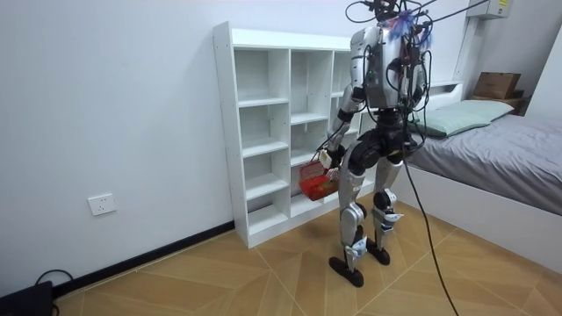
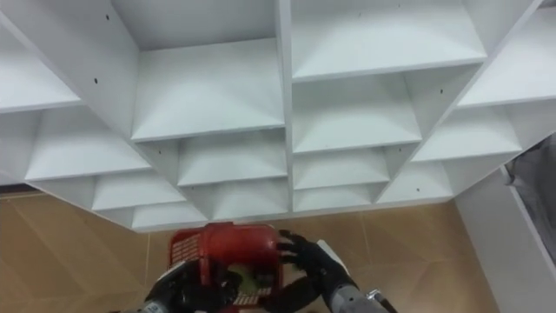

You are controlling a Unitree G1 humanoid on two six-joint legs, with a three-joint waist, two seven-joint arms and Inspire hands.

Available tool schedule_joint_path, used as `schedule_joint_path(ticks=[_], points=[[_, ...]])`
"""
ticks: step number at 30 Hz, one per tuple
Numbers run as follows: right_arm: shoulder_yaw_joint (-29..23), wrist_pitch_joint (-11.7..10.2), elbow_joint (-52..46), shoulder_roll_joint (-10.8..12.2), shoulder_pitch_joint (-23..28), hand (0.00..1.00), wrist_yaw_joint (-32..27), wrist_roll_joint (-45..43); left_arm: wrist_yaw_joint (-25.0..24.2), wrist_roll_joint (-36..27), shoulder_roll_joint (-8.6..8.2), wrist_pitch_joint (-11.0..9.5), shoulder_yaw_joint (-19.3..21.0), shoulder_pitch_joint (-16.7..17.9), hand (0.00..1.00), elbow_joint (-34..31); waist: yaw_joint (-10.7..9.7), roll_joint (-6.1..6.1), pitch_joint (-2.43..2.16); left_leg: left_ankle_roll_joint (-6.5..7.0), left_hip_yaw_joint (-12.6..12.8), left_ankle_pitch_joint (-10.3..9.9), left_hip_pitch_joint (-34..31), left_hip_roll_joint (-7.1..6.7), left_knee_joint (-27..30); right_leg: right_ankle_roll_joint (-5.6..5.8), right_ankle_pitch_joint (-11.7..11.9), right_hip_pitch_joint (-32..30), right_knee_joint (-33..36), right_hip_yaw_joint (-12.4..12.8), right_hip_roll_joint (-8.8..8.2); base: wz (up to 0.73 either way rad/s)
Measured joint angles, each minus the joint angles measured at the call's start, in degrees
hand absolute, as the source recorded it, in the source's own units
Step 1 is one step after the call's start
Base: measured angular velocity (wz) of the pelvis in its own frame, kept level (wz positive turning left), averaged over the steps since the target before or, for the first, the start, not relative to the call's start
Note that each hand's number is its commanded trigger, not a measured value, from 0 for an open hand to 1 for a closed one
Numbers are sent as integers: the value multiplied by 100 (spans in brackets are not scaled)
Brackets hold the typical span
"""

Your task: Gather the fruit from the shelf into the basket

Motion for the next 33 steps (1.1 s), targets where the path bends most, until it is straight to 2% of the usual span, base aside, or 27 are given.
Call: schedule_joint_path(ticks=[5, 8, 15, 19, 25, 29, 33], points=[[-303, -88, 54, -163, 127, 0, -257, 207, 197, 4, 66, -100, 351, 308, 100, 61, 7, -3, -13, 0, -9, 0, 199, -13, -111, 24, -16, 207, -93, -24, 1, 2], [-405, -152, 49, -156, 302, 0, -289, 212, 242, 5, 71, -186, 535, 503, 100, 93, 5, -22, -31, -1, -10, 0, 350, -30, -212, 39, -33, 309, -117, 1, 3, 0], [-717, -163, 172, -28, 719, 0, -441, 259, 359, 121, 63, -199, 887, 848, 100, 343, -21, -102, -92, -1, -8, -1, 772, -56, -379, 73, -56, 753, -319, 18, 13, 1], [-927, -190, 378, -20, 800, 0, -489, 374, 364, 127, 57, -207, 948, 875, 100, 380, -14, -99, -96, -1, -12, -2, 937, -56, -431, 82, -51, 958, -396, -7, 17, 5], [-1121, -303, 743, -11, 869, 0, -556, 399, 365, 113, 57, -269, 1011, 975, 100, 468, -42, -135, -66, -4, -13, -8, 1132, -58, -483, 97, -90, 1163, -404, -17, 15, 1], [-1282, -272, 1347, 17, 840, 0, -636, 431, 453, 104, 50, -279, 1175, 938, 100, 826, -56, -184, -68, -3, -24, -19, 1190, -58, -482, 108, -107, 1231, -405, -23, 14, 2], [-1339, -237, 1773, 72, 839, 0, -643, 449, 475, 114, 39, -278, 1197, 915, 100, 916, -67, -196, -66, -3, -58, -19, 1231, -63, -482, 108, -106, 1304, -435, -57, 13, 4]])
